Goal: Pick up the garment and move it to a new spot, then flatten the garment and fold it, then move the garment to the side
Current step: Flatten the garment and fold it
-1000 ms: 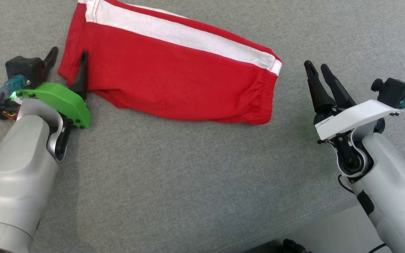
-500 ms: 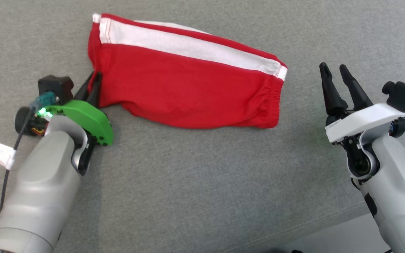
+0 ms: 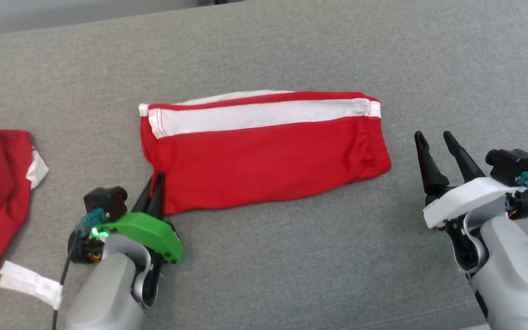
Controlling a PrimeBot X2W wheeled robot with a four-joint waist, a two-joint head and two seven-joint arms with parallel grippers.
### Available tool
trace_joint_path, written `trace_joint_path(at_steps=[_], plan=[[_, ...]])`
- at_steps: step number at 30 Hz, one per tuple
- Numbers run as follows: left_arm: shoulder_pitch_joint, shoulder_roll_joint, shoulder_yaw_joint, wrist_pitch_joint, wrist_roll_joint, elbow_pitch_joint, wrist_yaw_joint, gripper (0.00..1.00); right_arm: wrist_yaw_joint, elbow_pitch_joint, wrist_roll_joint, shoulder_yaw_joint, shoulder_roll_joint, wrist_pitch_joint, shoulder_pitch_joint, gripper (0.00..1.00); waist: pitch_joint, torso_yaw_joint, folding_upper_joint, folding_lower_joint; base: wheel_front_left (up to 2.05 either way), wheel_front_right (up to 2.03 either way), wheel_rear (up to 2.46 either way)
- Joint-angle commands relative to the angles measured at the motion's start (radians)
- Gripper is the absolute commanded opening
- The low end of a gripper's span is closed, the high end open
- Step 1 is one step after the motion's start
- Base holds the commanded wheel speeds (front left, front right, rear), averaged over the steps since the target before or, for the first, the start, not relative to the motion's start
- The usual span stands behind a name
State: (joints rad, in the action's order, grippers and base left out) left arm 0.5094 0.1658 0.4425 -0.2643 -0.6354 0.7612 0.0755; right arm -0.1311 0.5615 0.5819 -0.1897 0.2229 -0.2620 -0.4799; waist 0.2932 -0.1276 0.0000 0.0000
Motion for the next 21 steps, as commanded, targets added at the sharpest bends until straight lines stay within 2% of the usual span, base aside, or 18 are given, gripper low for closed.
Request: trace_joint_path(at_steps=[1,4,6,7,8,14,21], plan=[[-0.046,-0.01,-0.022,0.0,0.01,-0.01,-0.009,0.0,0.001,0.004,-0.013,0.001,-0.004,-0.004,0.025,1.0,-0.062,0.063,0.0,0.0,0.0,0.0,0.0],[-0.104,-0.031,-0.074,0.0,0.038,-0.052,-0.031,0.0,0.001,-0.009,-0.044,-0.01,-0.008,-0.004,0.038,1.0,-0.075,0.081,0.0,0.0,0.0,0.0,0.0],[-0.142,-0.055,-0.099,0.0,0.042,-0.075,-0.026,0.0,0.001,-0.027,-0.071,-0.024,-0.003,-0.004,0.042,1.0,-0.081,0.094,0.0,0.0,0.0,0.0,0.0],[-0.153,-0.061,-0.109,0.0,0.05,-0.085,-0.025,0.34,0.001,-0.036,-0.08,-0.029,-0.004,-0.004,0.043,1.0,-0.082,0.098,0.0,0.0,0.0,0.0,0.0],[-0.161,-0.061,-0.116,0.0,0.076,-0.098,-0.022,1.0,0.001,-0.045,-0.099,-0.037,-0.001,-0.004,0.043,1.0,-0.082,0.103,0.0,0.0,0.0,0.0,0.0],[-0.195,-0.089,-0.171,0.0,0.164,-0.174,-0.012,1.0,0.001,-0.044,-0.201,-0.067,0.002,-0.004,0.018,1.0,-0.069,0.136,0.0,0.0,0.0,0.0,0.0],[-0.193,-0.108,-0.194,0.0,0.224,-0.204,0.008,1.0,0.001,0.092,-0.295,-0.045,-0.041,-0.003,-0.006,1.0,-0.031,0.171,0.0,0.0,0.0,0.0,0.0]])
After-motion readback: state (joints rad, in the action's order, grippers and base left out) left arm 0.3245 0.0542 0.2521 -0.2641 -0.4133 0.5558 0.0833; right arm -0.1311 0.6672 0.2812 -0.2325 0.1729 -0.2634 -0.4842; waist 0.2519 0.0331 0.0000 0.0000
